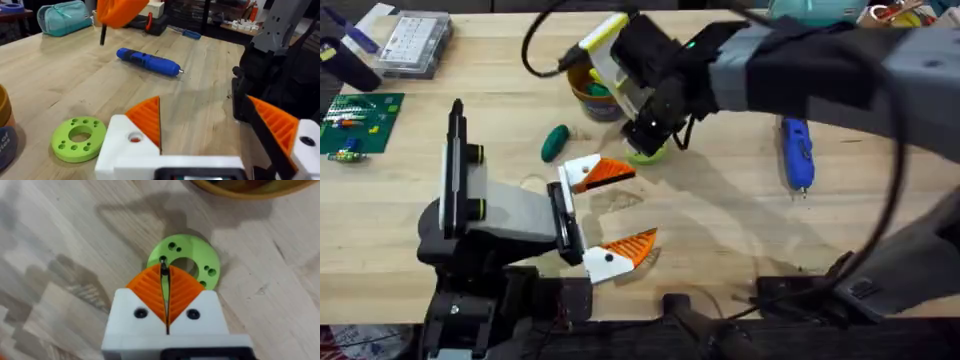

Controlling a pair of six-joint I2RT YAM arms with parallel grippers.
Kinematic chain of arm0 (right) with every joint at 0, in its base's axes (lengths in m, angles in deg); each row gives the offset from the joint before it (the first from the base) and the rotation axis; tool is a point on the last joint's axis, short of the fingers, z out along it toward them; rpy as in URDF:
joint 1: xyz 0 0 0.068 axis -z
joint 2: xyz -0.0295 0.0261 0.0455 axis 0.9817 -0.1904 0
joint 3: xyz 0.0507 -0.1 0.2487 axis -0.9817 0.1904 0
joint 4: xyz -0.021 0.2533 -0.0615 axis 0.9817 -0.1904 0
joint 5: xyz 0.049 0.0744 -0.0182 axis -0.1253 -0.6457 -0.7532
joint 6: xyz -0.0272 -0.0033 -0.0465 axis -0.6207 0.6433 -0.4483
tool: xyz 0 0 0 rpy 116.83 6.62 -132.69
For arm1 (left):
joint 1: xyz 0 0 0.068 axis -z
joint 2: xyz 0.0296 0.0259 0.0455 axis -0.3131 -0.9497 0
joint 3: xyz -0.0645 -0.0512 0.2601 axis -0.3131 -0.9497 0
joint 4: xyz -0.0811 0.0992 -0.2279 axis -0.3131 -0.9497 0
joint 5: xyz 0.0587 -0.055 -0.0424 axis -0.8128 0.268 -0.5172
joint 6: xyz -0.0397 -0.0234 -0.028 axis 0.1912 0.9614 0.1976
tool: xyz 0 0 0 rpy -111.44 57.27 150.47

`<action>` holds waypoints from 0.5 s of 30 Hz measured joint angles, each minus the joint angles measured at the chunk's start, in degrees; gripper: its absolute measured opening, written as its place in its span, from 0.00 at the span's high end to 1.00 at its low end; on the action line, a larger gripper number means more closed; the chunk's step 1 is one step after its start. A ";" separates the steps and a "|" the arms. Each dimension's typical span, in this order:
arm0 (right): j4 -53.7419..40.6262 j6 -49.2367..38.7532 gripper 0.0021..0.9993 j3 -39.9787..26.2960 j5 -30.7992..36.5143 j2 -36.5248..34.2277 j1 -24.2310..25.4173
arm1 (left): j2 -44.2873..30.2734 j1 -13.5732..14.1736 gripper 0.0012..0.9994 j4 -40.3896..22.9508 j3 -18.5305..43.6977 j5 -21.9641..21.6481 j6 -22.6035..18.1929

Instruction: Pick up the gripper from the table and insert it into the empty holder that is missing its gripper. Then pick up a screw, insert it into the mounting hole, and use the screwdriver to tighten it. Finally, clean up the table by picking up the vegetable and placing it into the bucket.

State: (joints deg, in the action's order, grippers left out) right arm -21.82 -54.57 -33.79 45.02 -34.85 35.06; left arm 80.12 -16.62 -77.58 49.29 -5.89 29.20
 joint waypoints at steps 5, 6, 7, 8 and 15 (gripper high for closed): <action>-0.77 0.00 1.00 0.00 0.02 5.03 0.00 | 0.00 0.00 0.01 0.00 0.00 0.00 0.00; -1.01 0.00 1.00 0.00 0.00 6.02 0.00 | 0.00 0.00 0.01 0.00 0.00 0.00 0.00; -1.17 0.00 1.00 0.00 0.02 6.90 0.00 | 0.00 0.00 0.01 0.00 0.00 0.00 -0.02; -1.38 0.00 1.00 0.00 0.02 7.73 0.00 | 0.00 0.00 0.01 0.00 0.00 0.00 0.00; -4.22 0.00 1.00 -0.10 0.00 13.94 0.00 | 0.00 0.00 0.01 -0.02 0.00 0.00 0.00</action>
State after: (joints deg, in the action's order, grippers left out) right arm -26.04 -54.57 -33.89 45.02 -20.91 35.06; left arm 80.12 -16.62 -77.60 49.29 -5.89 29.20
